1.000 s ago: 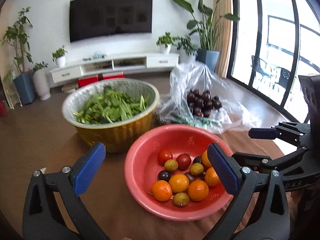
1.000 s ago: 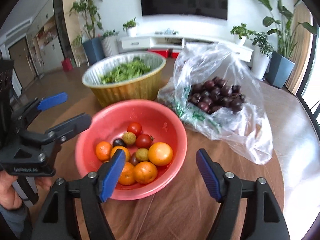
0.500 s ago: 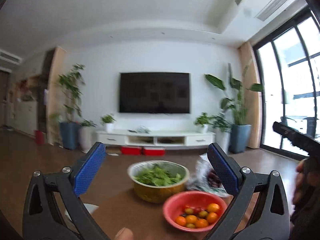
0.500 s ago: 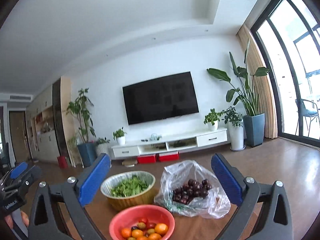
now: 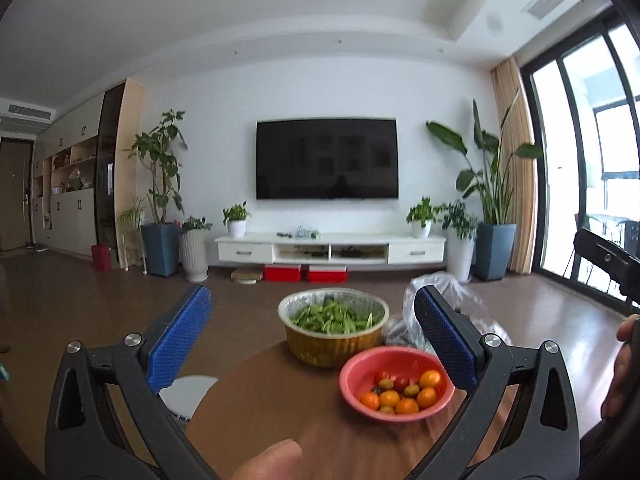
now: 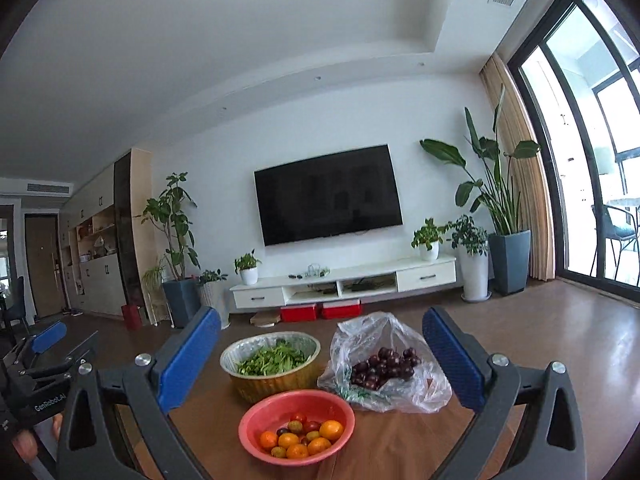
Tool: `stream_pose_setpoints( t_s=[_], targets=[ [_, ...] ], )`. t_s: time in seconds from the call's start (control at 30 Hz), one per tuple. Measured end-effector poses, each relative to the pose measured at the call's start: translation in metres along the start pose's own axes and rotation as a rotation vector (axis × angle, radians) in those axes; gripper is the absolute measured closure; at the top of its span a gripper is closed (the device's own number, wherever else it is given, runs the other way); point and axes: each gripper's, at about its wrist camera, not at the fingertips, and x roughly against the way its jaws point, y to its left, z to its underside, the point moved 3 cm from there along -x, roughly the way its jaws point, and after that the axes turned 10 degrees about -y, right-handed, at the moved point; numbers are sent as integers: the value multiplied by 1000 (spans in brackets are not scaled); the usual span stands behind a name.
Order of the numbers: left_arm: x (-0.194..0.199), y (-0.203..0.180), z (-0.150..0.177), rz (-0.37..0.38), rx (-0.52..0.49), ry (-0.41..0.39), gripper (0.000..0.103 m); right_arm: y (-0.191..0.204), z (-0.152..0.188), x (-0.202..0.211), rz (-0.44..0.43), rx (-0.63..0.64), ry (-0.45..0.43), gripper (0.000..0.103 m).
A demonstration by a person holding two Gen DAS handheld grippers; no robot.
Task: Organize fruits
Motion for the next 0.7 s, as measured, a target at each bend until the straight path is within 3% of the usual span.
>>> stream_pose_setpoints(
  t_s=[0.2,0.33,0.5,0.7],
  targets=[
    [-13,-14,50,-13,18,152,0,-9,43,2,51,-17,127,0],
    [-28,-23,90,-22,38,271,0,-20,75,-6,133,5,234,0],
    [-53,-28,147,-18,67,451,0,-28,111,-9,175,30,351,0],
    [-76,-31,186,-25,63,525,0,-31,138,-10,185,58,421,0]
  ],
)
